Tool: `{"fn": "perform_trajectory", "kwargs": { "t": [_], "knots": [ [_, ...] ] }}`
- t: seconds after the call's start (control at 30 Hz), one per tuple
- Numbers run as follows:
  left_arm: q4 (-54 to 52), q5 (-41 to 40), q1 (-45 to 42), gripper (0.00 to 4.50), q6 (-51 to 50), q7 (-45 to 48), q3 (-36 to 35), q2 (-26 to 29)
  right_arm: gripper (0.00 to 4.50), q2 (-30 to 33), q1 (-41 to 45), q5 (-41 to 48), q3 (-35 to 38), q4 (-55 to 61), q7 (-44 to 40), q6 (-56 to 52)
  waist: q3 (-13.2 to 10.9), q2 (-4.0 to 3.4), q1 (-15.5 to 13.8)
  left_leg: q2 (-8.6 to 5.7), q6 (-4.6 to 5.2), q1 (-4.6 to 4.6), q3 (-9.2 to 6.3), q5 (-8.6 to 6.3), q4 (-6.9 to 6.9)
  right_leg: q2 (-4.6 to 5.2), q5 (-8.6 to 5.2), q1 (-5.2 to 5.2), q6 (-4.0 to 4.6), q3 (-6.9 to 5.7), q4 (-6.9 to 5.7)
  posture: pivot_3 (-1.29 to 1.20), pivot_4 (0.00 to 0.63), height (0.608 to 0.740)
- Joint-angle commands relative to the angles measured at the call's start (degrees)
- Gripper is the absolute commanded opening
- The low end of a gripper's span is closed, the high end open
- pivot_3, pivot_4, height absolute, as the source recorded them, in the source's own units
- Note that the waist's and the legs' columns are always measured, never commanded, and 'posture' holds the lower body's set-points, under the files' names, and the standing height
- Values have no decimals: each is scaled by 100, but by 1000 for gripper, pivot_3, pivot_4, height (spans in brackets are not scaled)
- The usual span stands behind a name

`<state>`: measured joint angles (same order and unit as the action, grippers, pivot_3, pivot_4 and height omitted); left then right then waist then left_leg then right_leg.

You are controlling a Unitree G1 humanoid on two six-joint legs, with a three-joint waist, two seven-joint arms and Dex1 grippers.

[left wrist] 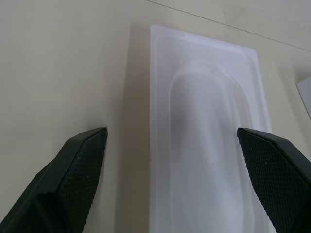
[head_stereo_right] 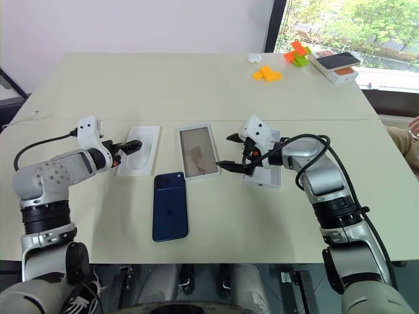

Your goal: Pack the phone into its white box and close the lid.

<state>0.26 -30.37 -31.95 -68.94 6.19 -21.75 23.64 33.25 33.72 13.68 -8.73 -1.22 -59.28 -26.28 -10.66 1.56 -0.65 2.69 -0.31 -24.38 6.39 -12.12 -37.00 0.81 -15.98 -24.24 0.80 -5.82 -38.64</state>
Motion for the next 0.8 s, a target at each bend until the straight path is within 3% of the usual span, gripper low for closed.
{"fn": "perform_trajectory", "kwargs": {
  "t": [0.03,0.07,0.2,0.57,0.73,0.8],
  "knots": [
    [54,84,47,3965,9,82,130,5,4500,6,131,59,91,188,30,48,0,0,-1,0,0,0,0,0,0,0,0,0,0,0,-1,0,150,737],
    [54,81,37,3701,-10,77,133,-10,4500,6,126,63,85,210,32,40,0,0,-5,0,0,0,0,0,0,0,0,0,0,0,-1,0,150,737],
    [76,188,-4,1631,-9,157,306,54,4500,3,151,60,73,219,45,58,0,0,-9,-1,0,-1,0,0,-2,2,0,0,0,0,-1,0,150,737],
    [-20,251,164,1631,-39,263,343,29,4500,79,225,72,92,166,-44,74,0,-1,-7,-1,0,0,0,0,-1,3,0,0,0,0,-2,0,150,737],
    [-23,285,151,32,-58,279,340,62,4500,72,263,36,75,131,-80,160,1,-1,-9,-1,1,0,0,-1,-1,3,0,0,0,0,-2,0,150,737],
    [-83,250,188,32,-111,322,320,74,4500,84,268,32,81,141,-92,175,1,-1,-6,-1,2,1,0,-1,-1,3,0,2,0,0,-2,0,150,737]
  ]
}}
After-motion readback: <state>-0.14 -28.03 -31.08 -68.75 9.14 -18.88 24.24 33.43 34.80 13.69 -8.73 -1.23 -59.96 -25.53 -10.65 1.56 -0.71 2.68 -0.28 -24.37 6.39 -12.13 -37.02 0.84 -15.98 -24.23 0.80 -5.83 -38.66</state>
